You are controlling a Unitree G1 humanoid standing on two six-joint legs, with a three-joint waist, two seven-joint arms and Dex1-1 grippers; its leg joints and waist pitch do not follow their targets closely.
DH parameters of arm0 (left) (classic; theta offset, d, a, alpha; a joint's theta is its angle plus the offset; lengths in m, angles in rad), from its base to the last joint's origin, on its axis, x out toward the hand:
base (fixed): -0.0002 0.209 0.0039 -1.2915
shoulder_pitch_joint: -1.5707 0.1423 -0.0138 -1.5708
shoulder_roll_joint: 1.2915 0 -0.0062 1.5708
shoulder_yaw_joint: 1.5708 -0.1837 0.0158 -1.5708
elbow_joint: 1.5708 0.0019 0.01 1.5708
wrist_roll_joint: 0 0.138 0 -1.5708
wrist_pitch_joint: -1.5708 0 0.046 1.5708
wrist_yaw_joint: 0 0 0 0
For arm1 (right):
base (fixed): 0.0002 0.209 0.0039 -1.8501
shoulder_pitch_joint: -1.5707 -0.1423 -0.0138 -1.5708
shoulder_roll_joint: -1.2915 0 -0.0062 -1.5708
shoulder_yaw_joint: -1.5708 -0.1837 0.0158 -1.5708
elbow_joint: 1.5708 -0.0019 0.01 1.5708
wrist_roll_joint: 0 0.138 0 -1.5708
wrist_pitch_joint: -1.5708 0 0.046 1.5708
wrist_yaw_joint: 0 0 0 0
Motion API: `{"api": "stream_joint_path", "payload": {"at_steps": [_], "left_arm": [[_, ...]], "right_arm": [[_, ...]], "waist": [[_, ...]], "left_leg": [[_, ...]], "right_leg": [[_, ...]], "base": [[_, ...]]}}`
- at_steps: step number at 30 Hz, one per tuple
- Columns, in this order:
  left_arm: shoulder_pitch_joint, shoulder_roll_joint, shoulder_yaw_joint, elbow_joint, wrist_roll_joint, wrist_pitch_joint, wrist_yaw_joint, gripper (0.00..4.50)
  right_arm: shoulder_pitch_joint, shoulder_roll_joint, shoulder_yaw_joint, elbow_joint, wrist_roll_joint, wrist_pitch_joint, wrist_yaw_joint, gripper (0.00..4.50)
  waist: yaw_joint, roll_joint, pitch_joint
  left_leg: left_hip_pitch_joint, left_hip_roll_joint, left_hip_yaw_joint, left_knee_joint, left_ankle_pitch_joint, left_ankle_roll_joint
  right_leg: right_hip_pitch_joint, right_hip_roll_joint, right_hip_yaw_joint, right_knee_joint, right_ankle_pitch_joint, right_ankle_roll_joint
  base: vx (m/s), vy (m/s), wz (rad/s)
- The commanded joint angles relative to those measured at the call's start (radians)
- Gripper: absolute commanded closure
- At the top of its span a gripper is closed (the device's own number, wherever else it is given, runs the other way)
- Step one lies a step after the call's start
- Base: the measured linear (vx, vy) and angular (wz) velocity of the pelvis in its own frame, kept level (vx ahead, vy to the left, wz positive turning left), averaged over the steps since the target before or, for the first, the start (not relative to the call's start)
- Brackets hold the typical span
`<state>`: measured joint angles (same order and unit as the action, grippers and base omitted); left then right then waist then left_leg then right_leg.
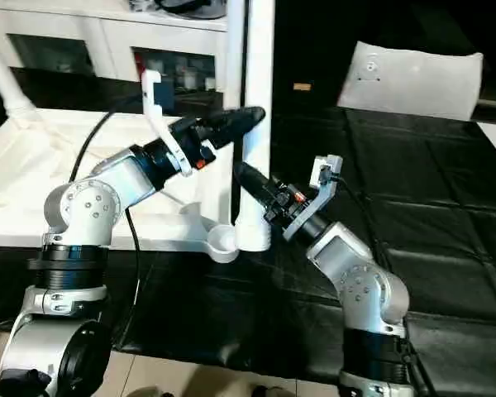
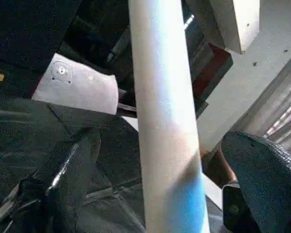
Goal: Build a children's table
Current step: Pick table leg
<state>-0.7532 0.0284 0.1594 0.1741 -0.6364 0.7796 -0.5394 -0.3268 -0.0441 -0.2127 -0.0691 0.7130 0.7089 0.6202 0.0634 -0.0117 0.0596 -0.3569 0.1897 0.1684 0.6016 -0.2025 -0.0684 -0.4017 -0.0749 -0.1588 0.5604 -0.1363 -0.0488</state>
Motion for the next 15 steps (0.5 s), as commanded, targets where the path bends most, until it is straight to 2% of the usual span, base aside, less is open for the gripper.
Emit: {"api": "stream_joint_path", "payload": {"at_steps": [1,3,5,6,8,9,10,11,13,15], "left_arm": [[-0.010,-0.001,-0.013,-0.004,-0.022,0.027,-0.004,0.00],[-0.008,0.000,-0.018,-0.007,-0.025,0.028,-0.013,0.00],[0.004,-0.003,-0.028,-0.032,-0.047,0.034,-0.045,0.00],[0.007,-0.004,-0.027,-0.038,-0.052,0.036,-0.048,0.28],[0.015,-0.007,-0.030,-0.049,-0.051,0.033,-0.047,0.34],[0.019,-0.008,-0.032,-0.054,-0.045,0.024,-0.044,0.34],[0.019,-0.008,-0.032,-0.054,-0.045,0.024,-0.044,0.34],[0.027,-0.016,-0.026,-0.064,-0.038,0.013,-0.018,0.34],[0.038,-0.026,-0.027,-0.077,-0.023,-0.001,0.018,0.34],[0.046,-0.031,-0.030,-0.083,-0.014,-0.005,0.041,0.34]], "right_arm": [[0.000,-0.012,0.015,-0.029,-0.001,0.001,0.015,2.64],[0.000,-0.016,0.022,-0.029,-0.009,-0.002,0.012,2.64],[-0.003,-0.037,0.066,-0.024,-0.067,-0.040,-0.001,2.64],[-0.005,-0.041,0.077,-0.023,-0.080,-0.050,-0.004,2.64],[-0.009,-0.051,0.108,-0.023,-0.124,-0.079,-0.012,2.64],[-0.012,-0.053,0.121,-0.021,-0.145,-0.095,-0.019,2.64],[-0.012,-0.053,0.121,-0.021,-0.145,-0.095,-0.019,2.64],[-0.016,-0.058,0.150,-0.016,-0.190,-0.130,-0.034,2.64],[-0.015,-0.067,0.186,-0.016,-0.244,-0.173,-0.044,2.64],[-0.013,-0.069,0.199,-0.016,-0.264,-0.191,-0.054,2.64]], "waist": [[0.004,0.001,-0.078],[0.004,-0.001,-0.077],[0.004,0.000,-0.077],[0.004,-0.001,-0.077],[0.002,-0.002,-0.076],[-0.001,-0.009,-0.076],[-0.001,-0.009,-0.076],[-0.001,-0.002,-0.076],[-0.004,-0.002,-0.076],[-0.005,-0.004,-0.076]], "left_leg": [[0.004,0.034,-0.012,-0.061,-0.115,0.052],[0.003,0.033,-0.012,-0.061,-0.120,0.052],[0.003,0.033,-0.013,-0.060,-0.117,0.048],[0.001,0.033,-0.013,-0.060,-0.115,0.044],[0.001,0.032,-0.012,-0.060,-0.120,0.045],[0.001,0.031,-0.011,-0.060,-0.123,0.047],[0.001,0.031,-0.011,-0.060,-0.123,0.047],[0.001,0.031,-0.012,-0.059,-0.122,0.045],[0.001,0.032,-0.012,-0.059,-0.125,0.044],[0.000,0.031,-0.012,-0.059,-0.127,0.047]], "right_leg": [[0.066,-0.081,0.053,-0.093,-0.449,0.007],[0.066,-0.081,0.052,-0.096,-0.464,0.015],[0.066,-0.081,0.052,-0.096,-0.472,0.022],[0.066,-0.082,0.052,-0.095,-0.468,0.023],[0.064,-0.081,0.052,-0.096,-0.475,0.027],[0.065,-0.080,0.051,-0.098,-0.485,0.033],[0.065,-0.080,0.051,-0.098,-0.485,0.033],[0.064,-0.081,0.051,-0.097,-0.486,0.036],[0.063,-0.078,0.051,-0.098,-0.480,0.038],[0.063,-0.077,0.050,-0.098,-0.478,0.040]], "base": [[0.000,0.000,0.00],[0.000,0.000,0.00],[0.000,0.000,0.00],[0.000,0.000,0.00],[0.000,0.000,0.00],[0.000,0.000,0.00],[0.000,0.000,0.00],[0.000,0.000,0.00],[0.000,0.000,0.00],[0.000,0.000,0.00]]}}
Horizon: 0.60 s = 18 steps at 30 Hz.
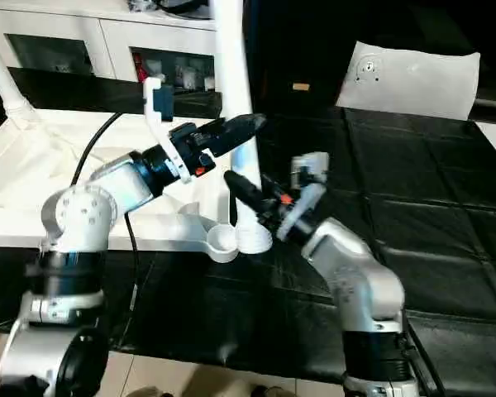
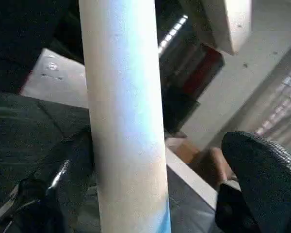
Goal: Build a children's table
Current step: Pick table leg
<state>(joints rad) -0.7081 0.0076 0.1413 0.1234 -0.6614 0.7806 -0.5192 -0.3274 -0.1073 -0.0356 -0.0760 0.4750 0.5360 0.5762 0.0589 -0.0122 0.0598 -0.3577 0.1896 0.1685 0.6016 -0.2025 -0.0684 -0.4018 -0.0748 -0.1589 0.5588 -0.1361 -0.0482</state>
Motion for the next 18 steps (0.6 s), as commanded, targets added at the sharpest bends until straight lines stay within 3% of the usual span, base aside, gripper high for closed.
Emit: {"api": "stream_joint_path", "payload": {"at_steps": [1,3,5,9,15,18], "left_arm": [[0.000,-0.010,-0.012,-0.032,0.011,-0.006,0.020,0.34],[0.026,-0.028,-0.038,-0.048,0.082,-0.055,0.097,0.34],[0.031,-0.030,-0.043,-0.055,0.088,-0.059,0.103,0.34],[0.052,-0.037,-0.073,-0.075,0.139,-0.103,0.150,0.82],[0.067,-0.054,-0.064,-0.086,0.157,-0.136,0.188,0.80],[0.069,-0.052,-0.062,-0.086,0.158,-0.142,0.194,1.30]], "right_arm": [[-0.013,-0.005,0.022,-0.009,-0.026,-0.019,-0.010,2.64],[-0.005,0.019,0.050,-0.006,-0.073,-0.081,-0.045,2.64],[-0.002,0.022,0.056,-0.007,-0.078,-0.087,-0.046,2.64],[0.007,0.032,0.076,-0.004,-0.099,-0.114,-0.057,2.64],[0.010,0.038,0.088,0.005,-0.114,-0.135,-0.064,2.64],[0.007,0.039,0.088,0.011,-0.114,-0.140,-0.065,2.64]], "waist": [[0.000,-0.003,-0.076],[-0.002,-0.003,-0.074],[-0.004,-0.002,-0.074],[-0.006,-0.007,-0.074],[-0.010,-0.008,-0.072],[-0.010,-0.008,-0.073]], "left_leg": [[0.003,0.031,-0.012,-0.059,-0.128,0.048],[0.001,0.034,-0.013,-0.060,-0.139,0.047],[0.003,0.032,-0.013,-0.059,-0.148,0.050],[0.001,0.034,-0.014,-0.061,-0.152,0.051],[0.000,0.032,-0.014,-0.060,-0.161,0.053],[0.000,0.033,-0.015,-0.060,-0.161,0.054]], "right_leg": [[0.063,-0.077,0.050,-0.096,-0.479,0.039],[0.062,-0.078,0.048,-0.100,-0.489,0.044],[0.061,-0.077,0.049,-0.100,-0.496,0.052],[0.061,-0.076,0.049,-0.100,-0.493,0.065],[0.059,-0.076,0.048,-0.103,-0.508,0.073],[0.059,-0.078,0.048,-0.103,-0.502,0.071]], "base": [[0.000,0.000,0.00],[0.000,0.000,0.00],[0.000,0.000,0.00],[0.000,0.000,0.00],[0.000,0.000,0.00],[0.000,0.000,0.00]]}}
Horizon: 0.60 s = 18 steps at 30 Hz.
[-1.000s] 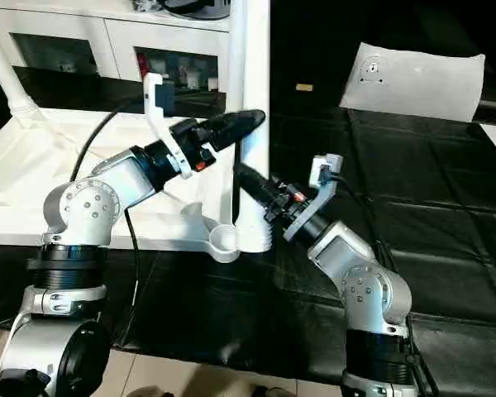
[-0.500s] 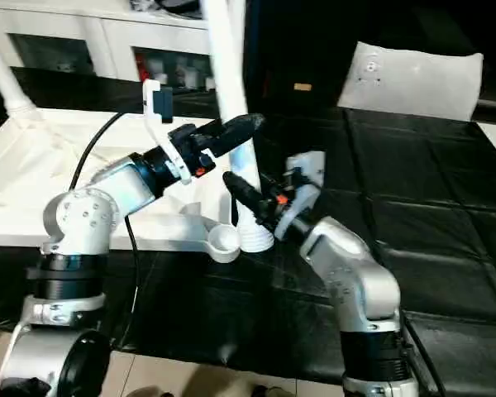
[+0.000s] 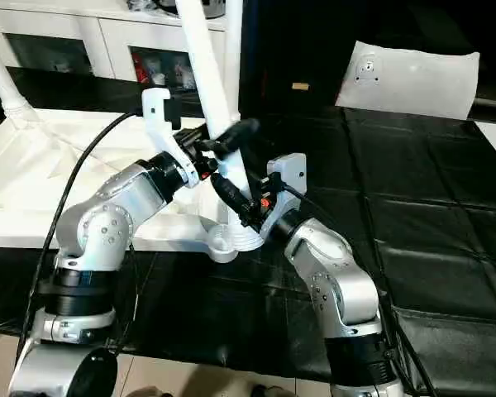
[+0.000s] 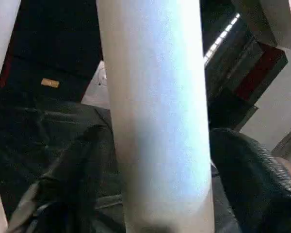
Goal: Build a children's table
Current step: Pick table leg
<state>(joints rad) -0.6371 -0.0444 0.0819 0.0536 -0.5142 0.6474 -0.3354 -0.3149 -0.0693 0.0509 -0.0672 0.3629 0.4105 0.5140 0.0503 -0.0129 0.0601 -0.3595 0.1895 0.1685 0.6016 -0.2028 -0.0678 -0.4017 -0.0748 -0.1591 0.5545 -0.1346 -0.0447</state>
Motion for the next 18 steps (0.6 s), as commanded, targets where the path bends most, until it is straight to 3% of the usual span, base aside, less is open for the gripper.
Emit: {"api": "stream_joint_path", "payload": {"at_steps": [1,2,3,7,8,13,18], "left_arm": [[-0.001,0.002,-0.005,-0.017,0.012,-0.011,0.009,1.21],[0.001,0.002,-0.006,-0.018,0.013,-0.013,0.009,1.21],[0.004,0.000,-0.006,-0.020,0.013,-0.016,0.013,1.65],[0.008,-0.004,-0.004,-0.022,0.010,-0.020,0.017,1.64],[0.009,-0.006,-0.001,-0.023,0.007,-0.020,0.021,2.07],[0.012,-0.010,0.006,-0.030,-0.008,-0.012,0.024,2.44],[0.011,-0.020,0.015,-0.029,-0.028,-0.006,0.030,2.60]], "right_arm": [[-0.006,0.001,0.001,0.004,-0.002,-0.017,-0.003,2.64],[-0.008,0.002,0.002,0.008,-0.003,-0.021,-0.003,2.64],[-0.010,0.003,0.002,0.012,-0.004,-0.026,-0.004,2.64],[-0.016,0.004,0.005,0.022,-0.008,-0.034,-0.004,2.64],[-0.017,0.004,0.005,0.024,-0.010,-0.036,-0.004,2.64],[-0.018,0.005,0.007,0.027,-0.012,-0.042,-0.006,2.64],[-0.020,0.003,0.007,0.034,-0.012,-0.046,-0.004,2.64]], "waist": [[-0.002,-0.007,-0.073],[-0.003,-0.009,-0.074],[-0.002,-0.009,-0.074],[-0.002,-0.009,-0.075],[-0.001,-0.010,-0.075],[0.001,-0.007,-0.076],[0.001,-0.011,-0.075]], "left_leg": [[0.003,0.034,-0.015,-0.061,-0.161,0.054],[0.002,0.035,-0.015,-0.061,-0.159,0.055],[0.002,0.035,-0.015,-0.061,-0.156,0.056],[0.002,0.037,-0.015,-0.061,-0.146,0.059],[0.001,0.038,-0.015,-0.062,-0.142,0.059],[0.001,0.040,-0.015,-0.062,-0.128,0.062],[0.000,0.039,-0.013,-0.062,-0.129,0.063]], "right_leg": [[0.059,-0.077,0.049,-0.098,-0.502,0.066],[0.060,-0.078,0.049,-0.097,-0.495,0.064],[0.059,-0.078,0.051,-0.096,-0.491,0.061],[0.060,-0.080,0.054,-0.091,-0.470,0.045],[0.060,-0.081,0.054,-0.090,-0.465,0.040],[0.061,-0.082,0.058,-0.085,-0.439,0.023],[0.063,-0.082,0.058,-0.085,-0.444,0.019]], "base": [[0.000,0.000,0.00],[0.000,0.000,0.00],[0.000,0.000,0.00],[0.000,0.000,0.00],[0.000,0.000,0.00],[0.000,0.000,0.00],[0.000,0.000,0.00]]}}
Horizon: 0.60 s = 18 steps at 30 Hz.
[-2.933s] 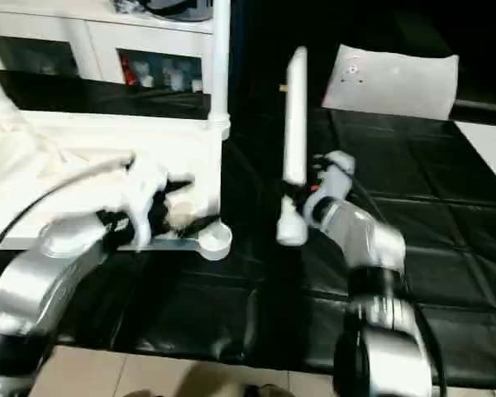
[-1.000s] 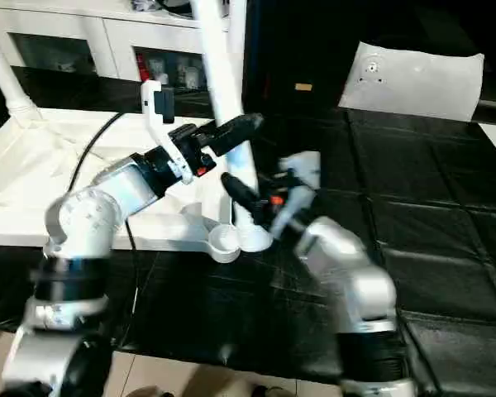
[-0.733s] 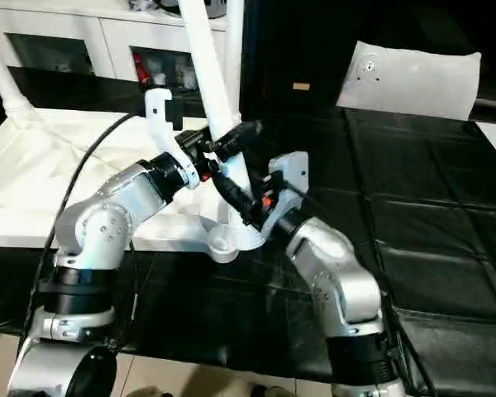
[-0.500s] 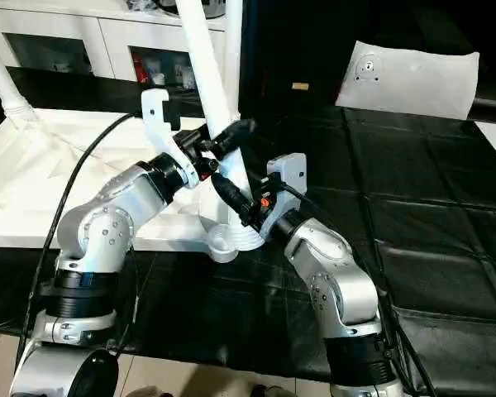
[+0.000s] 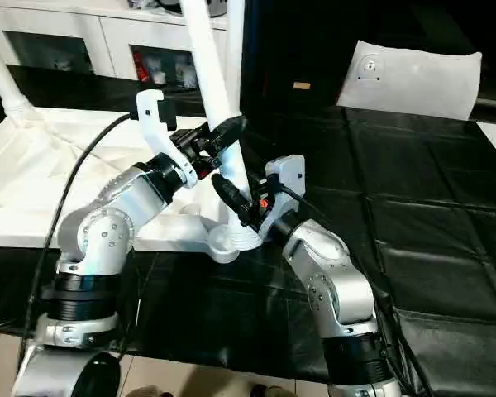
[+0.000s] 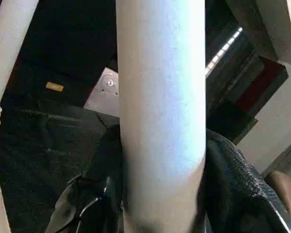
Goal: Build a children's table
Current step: Pick table leg
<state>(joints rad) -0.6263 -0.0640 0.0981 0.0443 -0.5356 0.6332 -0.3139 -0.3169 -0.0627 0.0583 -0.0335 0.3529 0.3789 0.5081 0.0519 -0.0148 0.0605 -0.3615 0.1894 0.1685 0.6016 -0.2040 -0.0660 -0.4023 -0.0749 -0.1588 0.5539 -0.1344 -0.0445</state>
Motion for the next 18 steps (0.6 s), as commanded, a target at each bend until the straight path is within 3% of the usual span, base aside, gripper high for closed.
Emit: {"api": "stream_joint_path", "payload": {"at_steps": [1,3,4,6,11,13,18], "left_arm": [[-0.001,-0.002,0.000,-0.020,-0.010,0.009,0.009,2.62],[-0.001,-0.004,0.003,-0.019,-0.015,0.009,0.011,2.64],[0.000,-0.005,0.003,-0.021,-0.016,0.009,0.012,2.64],[0.001,-0.007,0.009,-0.023,-0.020,0.010,0.017,2.64],[-0.002,0.004,0.017,-0.013,-0.011,-0.002,0.024,2.65],[-0.009,0.022,0.007,-0.006,0.005,-0.012,0.016,2.65],[-0.033,0.052,0.014,0.019,0.014,-0.028,0.006,2.65]], "right_arm": [[-0.018,-0.004,0.000,0.002,-0.003,-0.016,0.003,2.64],[-0.019,-0.006,0.001,0.003,-0.003,-0.016,0.005,2.64],[-0.019,-0.007,0.002,0.002,-0.003,-0.016,0.006,2.64],[-0.020,-0.011,0.007,0.001,-0.007,-0.014,0.007,2.64],[-0.022,-0.009,0.004,-0.003,0.006,-0.006,0.012,2.64],[-0.023,-0.012,0.004,-0.002,0.011,-0.015,0.027,2.08],[-0.025,-0.024,0.005,-0.002,0.013,-0.018,0.038,1.60]], "waist": [[0.000,-0.009,-0.075],[0.000,-0.008,-0.075],[-0.002,-0.014,-0.075],[-0.001,-0.009,-0.075],[-0.001,-0.011,-0.076],[0.000,-0.010,-0.076],[-0.001,-0.009,-0.075]], "left_leg": [[0.003,0.039,-0.013,-0.062,-0.128,0.061],[0.003,0.040,-0.014,-0.062,-0.128,0.061],[0.003,0.040,-0.013,-0.062,-0.129,0.061],[0.004,0.041,-0.014,-0.062,-0.124,0.059],[0.002,0.040,-0.013,-0.062,-0.117,0.063],[0.003,0.040,-0.013,-0.062,-0.116,0.063],[0.003,0.040,-0.014,-0.062,-0.118,0.063]], "right_leg": [[0.063,-0.082,0.058,-0.084,-0.446,0.019],[0.062,-0.081,0.058,-0.084,-0.445,0.020],[0.062,-0.081,0.058,-0.085,-0.447,0.022],[0.062,-0.082,0.059,-0.083,-0.442,0.022],[0.063,-0.081,0.060,-0.081,-0.428,0.017],[0.063,-0.082,0.060,-0.081,-0.429,0.018],[0.063,-0.080,0.060,-0.080,-0.424,0.017]], "base": [[0.000,0.000,0.00],[0.000,0.000,0.00],[0.000,0.000,0.00],[0.000,0.000,0.00],[0.000,0.000,0.00],[0.000,0.000,0.00],[0.000,0.000,0.00]]}}
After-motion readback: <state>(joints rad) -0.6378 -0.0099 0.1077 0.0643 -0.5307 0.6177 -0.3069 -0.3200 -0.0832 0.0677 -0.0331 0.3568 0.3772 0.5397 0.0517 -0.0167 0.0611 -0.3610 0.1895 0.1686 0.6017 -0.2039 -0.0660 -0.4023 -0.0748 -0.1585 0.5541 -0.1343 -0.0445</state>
